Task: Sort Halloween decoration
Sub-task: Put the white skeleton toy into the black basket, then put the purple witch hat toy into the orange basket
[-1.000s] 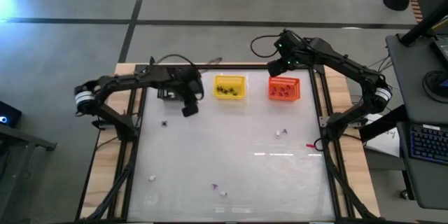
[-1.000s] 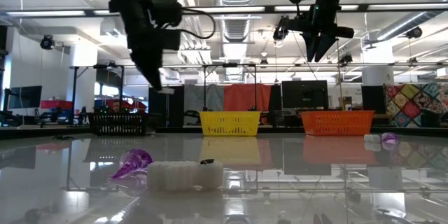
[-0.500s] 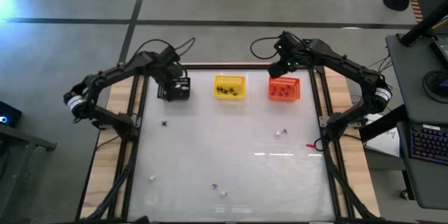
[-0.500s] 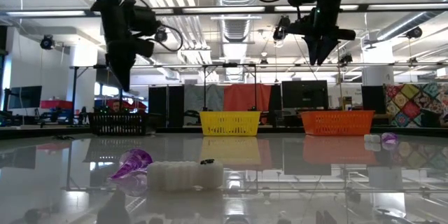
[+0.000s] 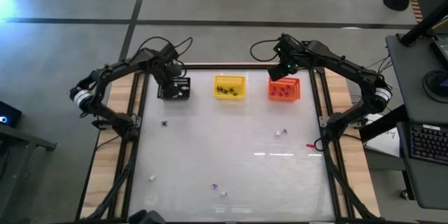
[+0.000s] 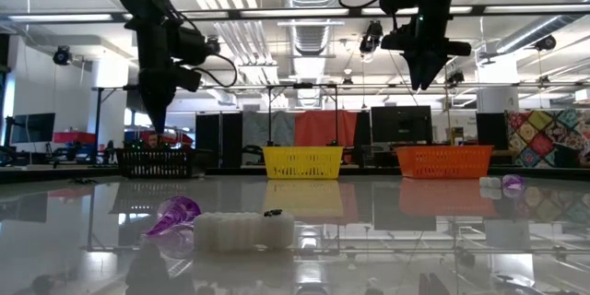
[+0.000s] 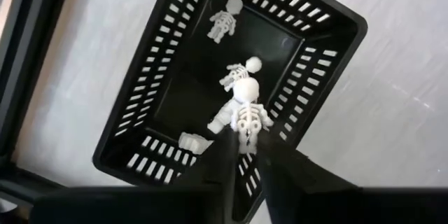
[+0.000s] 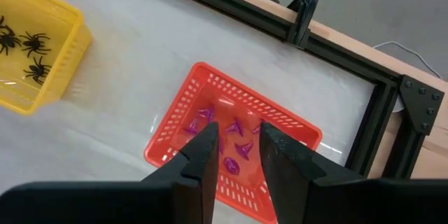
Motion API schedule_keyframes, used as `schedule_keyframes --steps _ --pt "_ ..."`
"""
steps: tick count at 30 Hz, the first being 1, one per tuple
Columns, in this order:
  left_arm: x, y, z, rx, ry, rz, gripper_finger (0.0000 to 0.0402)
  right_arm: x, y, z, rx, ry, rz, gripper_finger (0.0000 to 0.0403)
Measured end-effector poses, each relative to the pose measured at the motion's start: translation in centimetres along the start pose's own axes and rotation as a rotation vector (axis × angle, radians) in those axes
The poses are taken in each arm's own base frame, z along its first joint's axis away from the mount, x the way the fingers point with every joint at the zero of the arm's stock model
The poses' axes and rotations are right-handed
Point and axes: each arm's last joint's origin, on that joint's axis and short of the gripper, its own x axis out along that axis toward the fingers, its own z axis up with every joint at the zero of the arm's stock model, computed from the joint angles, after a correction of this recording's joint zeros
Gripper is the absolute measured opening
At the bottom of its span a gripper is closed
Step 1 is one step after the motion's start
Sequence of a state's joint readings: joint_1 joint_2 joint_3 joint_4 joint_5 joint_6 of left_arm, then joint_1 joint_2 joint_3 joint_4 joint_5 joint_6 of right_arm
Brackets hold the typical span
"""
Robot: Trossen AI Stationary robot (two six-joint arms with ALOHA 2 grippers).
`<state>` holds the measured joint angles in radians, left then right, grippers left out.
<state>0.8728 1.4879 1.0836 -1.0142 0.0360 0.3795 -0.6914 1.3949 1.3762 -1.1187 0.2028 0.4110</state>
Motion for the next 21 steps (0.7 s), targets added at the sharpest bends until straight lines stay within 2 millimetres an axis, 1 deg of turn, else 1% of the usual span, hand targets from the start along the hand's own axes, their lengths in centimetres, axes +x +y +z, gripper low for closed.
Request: schedule_keyframes --steps 7,11,15,19,21 --pt "0.0 0.0 -0.1 -0.003 0.010 -0.004 0.0109 0.0 0.0 0.0 0.000 -0.001 0.001 0.0101" --pt "-0.9 -0.1 -0.2 -0.009 0.034 -0.016 0.0141 0.0 0.0 0.0 -0.002 0.000 0.002 0.0102" --pt "-2.8 -0.4 -0.4 -0.023 0.043 -0.021 0.0155 0.0 0.2 0.0 -0.022 0.021 0.054 0.0095" --pt "-5.2 -0.8 -1.0 -0.037 -0.010 -0.009 0.0157 0.0 0.3 0.0 -0.073 0.033 0.112 0.0088" --pt "-6.5 -1.1 -1.6 -0.048 -0.040 -0.001 0.0157 0.0 0.4 0.0 -0.079 0.035 0.129 0.0085"
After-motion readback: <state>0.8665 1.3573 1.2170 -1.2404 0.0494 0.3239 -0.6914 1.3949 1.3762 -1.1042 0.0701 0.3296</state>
